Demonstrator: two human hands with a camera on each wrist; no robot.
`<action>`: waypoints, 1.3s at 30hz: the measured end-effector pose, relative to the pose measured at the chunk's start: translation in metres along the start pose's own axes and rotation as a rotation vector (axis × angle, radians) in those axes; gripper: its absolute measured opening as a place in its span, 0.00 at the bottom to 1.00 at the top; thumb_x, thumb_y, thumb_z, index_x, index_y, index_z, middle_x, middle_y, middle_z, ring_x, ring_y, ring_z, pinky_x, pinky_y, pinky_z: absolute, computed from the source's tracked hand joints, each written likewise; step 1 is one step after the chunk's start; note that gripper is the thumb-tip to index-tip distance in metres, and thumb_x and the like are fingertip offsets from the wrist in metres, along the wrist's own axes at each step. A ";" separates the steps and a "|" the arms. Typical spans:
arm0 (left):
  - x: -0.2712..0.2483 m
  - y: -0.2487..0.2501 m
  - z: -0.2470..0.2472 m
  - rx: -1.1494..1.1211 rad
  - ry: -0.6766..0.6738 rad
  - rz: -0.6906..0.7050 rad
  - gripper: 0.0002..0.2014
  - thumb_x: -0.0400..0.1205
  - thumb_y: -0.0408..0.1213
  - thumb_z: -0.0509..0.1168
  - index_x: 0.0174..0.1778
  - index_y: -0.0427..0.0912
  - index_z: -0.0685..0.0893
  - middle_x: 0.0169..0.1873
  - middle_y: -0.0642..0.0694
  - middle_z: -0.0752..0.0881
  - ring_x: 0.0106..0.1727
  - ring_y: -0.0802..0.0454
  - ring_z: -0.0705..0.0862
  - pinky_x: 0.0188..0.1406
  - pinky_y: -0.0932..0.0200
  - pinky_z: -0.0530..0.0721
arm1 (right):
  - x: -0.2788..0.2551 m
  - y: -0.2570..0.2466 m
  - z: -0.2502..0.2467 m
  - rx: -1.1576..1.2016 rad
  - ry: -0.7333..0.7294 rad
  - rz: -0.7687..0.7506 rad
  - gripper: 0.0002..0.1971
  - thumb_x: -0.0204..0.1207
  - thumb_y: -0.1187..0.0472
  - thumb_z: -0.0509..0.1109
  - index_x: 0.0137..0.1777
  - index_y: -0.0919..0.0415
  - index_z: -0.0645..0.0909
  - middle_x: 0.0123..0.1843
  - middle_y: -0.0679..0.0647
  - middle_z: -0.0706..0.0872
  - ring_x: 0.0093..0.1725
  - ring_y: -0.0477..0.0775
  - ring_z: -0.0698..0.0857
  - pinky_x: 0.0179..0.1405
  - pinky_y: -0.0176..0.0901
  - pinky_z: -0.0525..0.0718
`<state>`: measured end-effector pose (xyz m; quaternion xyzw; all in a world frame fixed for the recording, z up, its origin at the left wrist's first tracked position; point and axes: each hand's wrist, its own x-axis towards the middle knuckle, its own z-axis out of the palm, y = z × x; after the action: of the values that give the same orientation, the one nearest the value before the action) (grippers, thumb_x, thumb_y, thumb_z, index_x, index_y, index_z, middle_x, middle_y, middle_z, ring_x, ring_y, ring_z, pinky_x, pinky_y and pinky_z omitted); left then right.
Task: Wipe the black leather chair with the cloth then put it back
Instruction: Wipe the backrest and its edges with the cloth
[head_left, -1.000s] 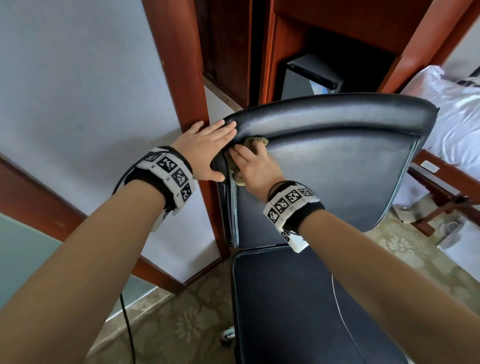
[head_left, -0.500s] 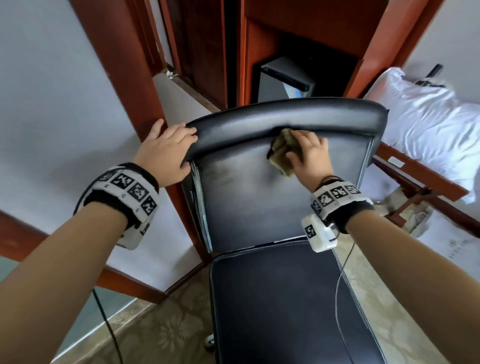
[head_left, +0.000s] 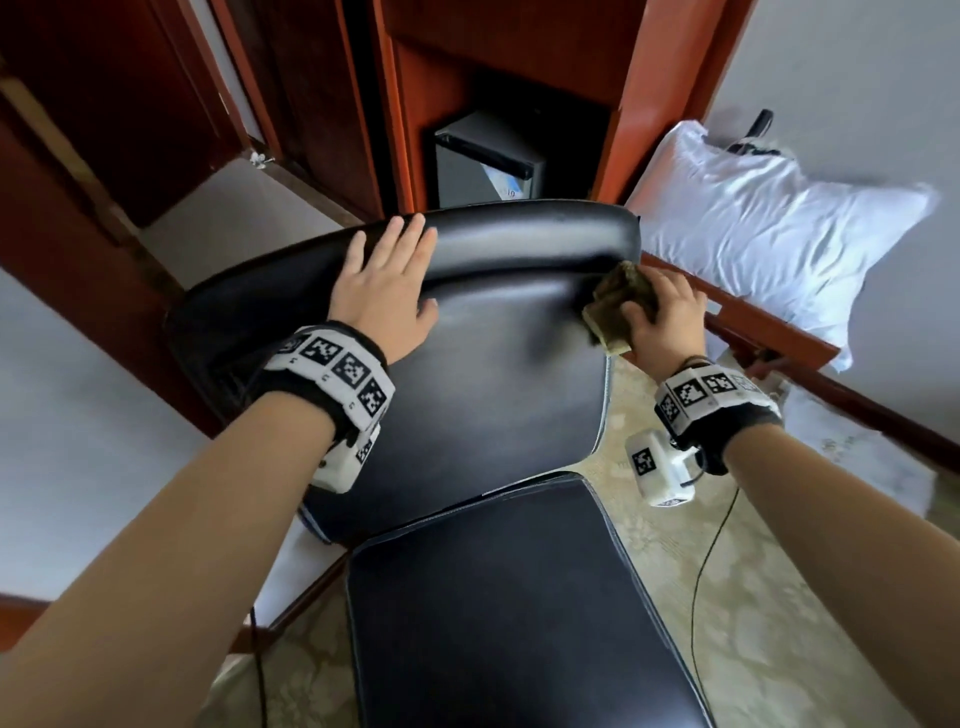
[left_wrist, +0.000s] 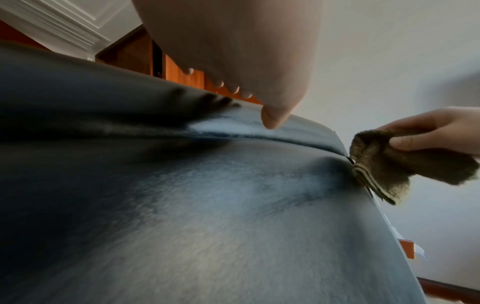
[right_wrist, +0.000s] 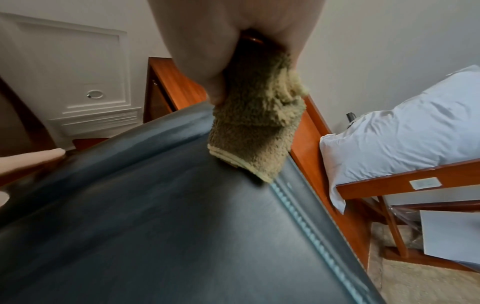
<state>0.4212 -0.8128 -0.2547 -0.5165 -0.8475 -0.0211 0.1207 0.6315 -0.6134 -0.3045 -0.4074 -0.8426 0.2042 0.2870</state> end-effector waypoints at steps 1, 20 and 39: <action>0.005 0.005 0.001 0.010 -0.004 0.007 0.34 0.84 0.46 0.55 0.83 0.43 0.48 0.83 0.47 0.47 0.83 0.51 0.45 0.79 0.45 0.42 | 0.006 0.007 -0.003 0.007 0.025 0.015 0.24 0.75 0.65 0.67 0.72 0.63 0.73 0.69 0.62 0.76 0.65 0.68 0.69 0.66 0.44 0.62; 0.019 0.045 0.018 -0.043 -0.057 -0.175 0.45 0.77 0.57 0.62 0.83 0.43 0.45 0.83 0.43 0.41 0.83 0.46 0.39 0.79 0.44 0.41 | 0.056 0.023 0.010 0.082 -0.142 -0.191 0.33 0.76 0.61 0.69 0.80 0.52 0.61 0.80 0.59 0.60 0.73 0.69 0.65 0.75 0.50 0.58; 0.023 0.068 0.011 -0.076 -0.144 -0.309 0.48 0.77 0.57 0.64 0.82 0.40 0.42 0.82 0.41 0.37 0.82 0.45 0.36 0.80 0.44 0.46 | 0.082 0.046 0.005 0.355 -0.138 -0.243 0.29 0.76 0.67 0.66 0.77 0.57 0.66 0.70 0.61 0.75 0.70 0.56 0.74 0.65 0.21 0.58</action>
<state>0.4689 -0.7591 -0.2665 -0.3844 -0.9218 -0.0345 0.0353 0.6131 -0.5206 -0.3092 -0.2310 -0.8540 0.3408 0.3182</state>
